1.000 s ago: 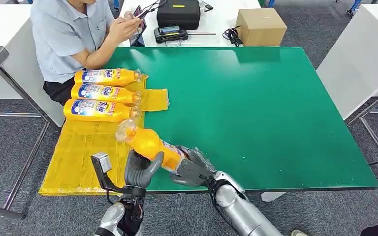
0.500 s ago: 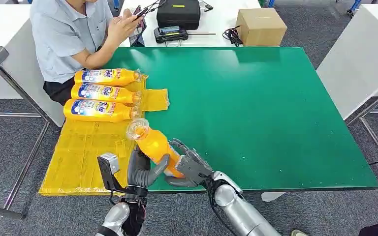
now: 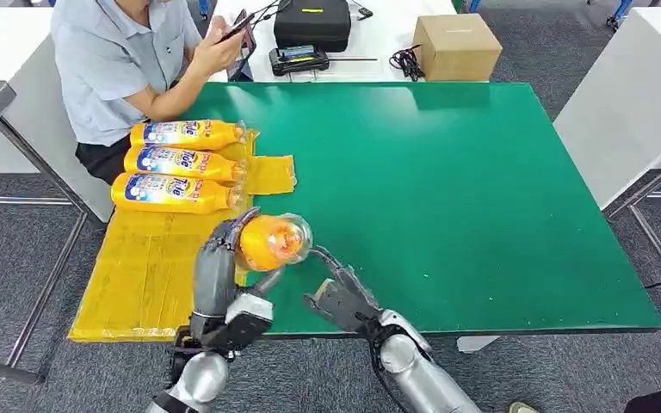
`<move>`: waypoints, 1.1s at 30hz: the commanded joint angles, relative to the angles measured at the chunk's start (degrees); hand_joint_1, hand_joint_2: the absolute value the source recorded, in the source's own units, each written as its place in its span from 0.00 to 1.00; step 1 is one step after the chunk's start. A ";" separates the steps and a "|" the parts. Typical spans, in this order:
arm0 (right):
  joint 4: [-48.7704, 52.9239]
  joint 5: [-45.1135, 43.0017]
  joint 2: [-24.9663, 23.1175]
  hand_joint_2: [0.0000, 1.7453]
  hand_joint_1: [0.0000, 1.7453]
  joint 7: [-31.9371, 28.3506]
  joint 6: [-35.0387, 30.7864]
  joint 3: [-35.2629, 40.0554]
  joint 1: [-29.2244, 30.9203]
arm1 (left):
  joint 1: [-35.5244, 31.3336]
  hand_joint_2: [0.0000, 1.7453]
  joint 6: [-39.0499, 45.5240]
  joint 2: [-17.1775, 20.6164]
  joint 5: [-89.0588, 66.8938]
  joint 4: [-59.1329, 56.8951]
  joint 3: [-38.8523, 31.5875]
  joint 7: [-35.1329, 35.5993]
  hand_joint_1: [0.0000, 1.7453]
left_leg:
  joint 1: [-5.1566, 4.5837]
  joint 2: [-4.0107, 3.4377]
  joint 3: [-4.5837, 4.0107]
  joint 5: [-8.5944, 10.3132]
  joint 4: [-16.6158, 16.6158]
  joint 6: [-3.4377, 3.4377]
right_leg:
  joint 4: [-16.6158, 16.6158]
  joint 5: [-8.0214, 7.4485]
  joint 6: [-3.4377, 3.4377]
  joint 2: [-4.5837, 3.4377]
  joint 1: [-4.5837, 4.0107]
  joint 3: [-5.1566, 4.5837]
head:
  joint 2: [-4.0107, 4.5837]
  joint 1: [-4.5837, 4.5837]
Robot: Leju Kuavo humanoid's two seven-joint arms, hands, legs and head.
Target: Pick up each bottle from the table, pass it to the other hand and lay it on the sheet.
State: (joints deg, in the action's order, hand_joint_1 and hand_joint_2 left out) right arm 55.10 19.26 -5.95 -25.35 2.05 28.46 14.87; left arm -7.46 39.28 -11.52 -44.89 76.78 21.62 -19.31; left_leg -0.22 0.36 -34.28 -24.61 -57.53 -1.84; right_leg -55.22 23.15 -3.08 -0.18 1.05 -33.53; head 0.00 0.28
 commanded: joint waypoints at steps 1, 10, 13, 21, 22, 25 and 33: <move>0.71 1.73 0.57 0.00 0.00 0.14 0.52 -0.46 0.90 | -6.80 1.00 -3.93 7.69 -20.68 -9.24 -3.02 12.50 1.00 | 0.07 -0.09 0.20 -0.05 0.02 0.13 | 0.01 0.04 0.16 -0.04 -0.08 0.17 | 0.00 0.00; 0.72 2.73 0.14 0.00 0.00 0.27 1.97 0.93 3.21 | -16.88 1.00 -13.39 10.55 -32.47 -25.78 -1.62 20.73 1.00 | 0.10 -0.04 0.17 -0.01 -0.03 0.14 | -0.06 0.06 0.17 0.02 -0.10 0.17 | 0.00 0.00; 1.04 2.70 0.18 0.00 0.00 0.29 2.38 0.86 2.95 | -19.11 1.00 -16.19 10.91 -33.22 -29.03 -1.49 21.95 1.00 | 0.10 -0.04 0.16 0.00 -0.03 0.13 | -0.04 0.05 0.14 0.01 -0.09 0.17 | 0.00 0.00; 1.28 2.76 0.17 0.00 0.00 0.22 2.53 0.33 2.31 | -22.13 1.00 -19.77 11.74 -33.79 -35.81 -1.38 22.54 0.81 | 0.10 -0.06 0.18 -0.02 -0.03 0.13 | -0.03 0.06 0.15 -0.01 -0.10 0.19 | 0.00 -0.02; 1.38 2.78 0.17 0.00 0.00 0.20 2.49 0.14 2.19 | -22.20 1.00 -20.07 11.47 -32.98 -36.40 -1.82 21.97 0.33 | 0.09 -0.04 0.14 0.01 0.00 0.11 | -0.02 0.04 0.12 0.01 -0.08 0.15 | 0.00 0.00; 1.63 2.92 0.27 0.00 0.00 0.18 2.44 -0.15 2.02 | -22.69 1.00 -22.12 11.25 -32.67 -38.17 -1.79 22.09 0.01 | 0.09 -0.02 0.13 -0.01 -0.03 0.11 | -0.04 0.06 0.12 0.02 -0.08 0.15 | 0.00 0.00; 1.71 3.35 0.10 0.00 0.00 0.15 2.46 -0.62 2.00 | -22.90 1.00 -23.53 10.33 -30.64 -39.30 -2.75 21.63 0.00 | 0.06 -0.01 0.17 0.01 0.00 0.10 | -0.02 0.02 0.11 0.01 -0.05 0.19 | 0.00 0.00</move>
State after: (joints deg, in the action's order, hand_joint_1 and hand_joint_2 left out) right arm 57.59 22.36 -6.29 -25.35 4.33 28.24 15.65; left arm -27.87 17.40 -0.92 -76.54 44.56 19.41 2.51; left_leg -0.21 0.41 -34.25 -24.55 -57.53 -1.83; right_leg -55.24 23.14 -3.08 -0.14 1.05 -33.48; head 0.00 0.28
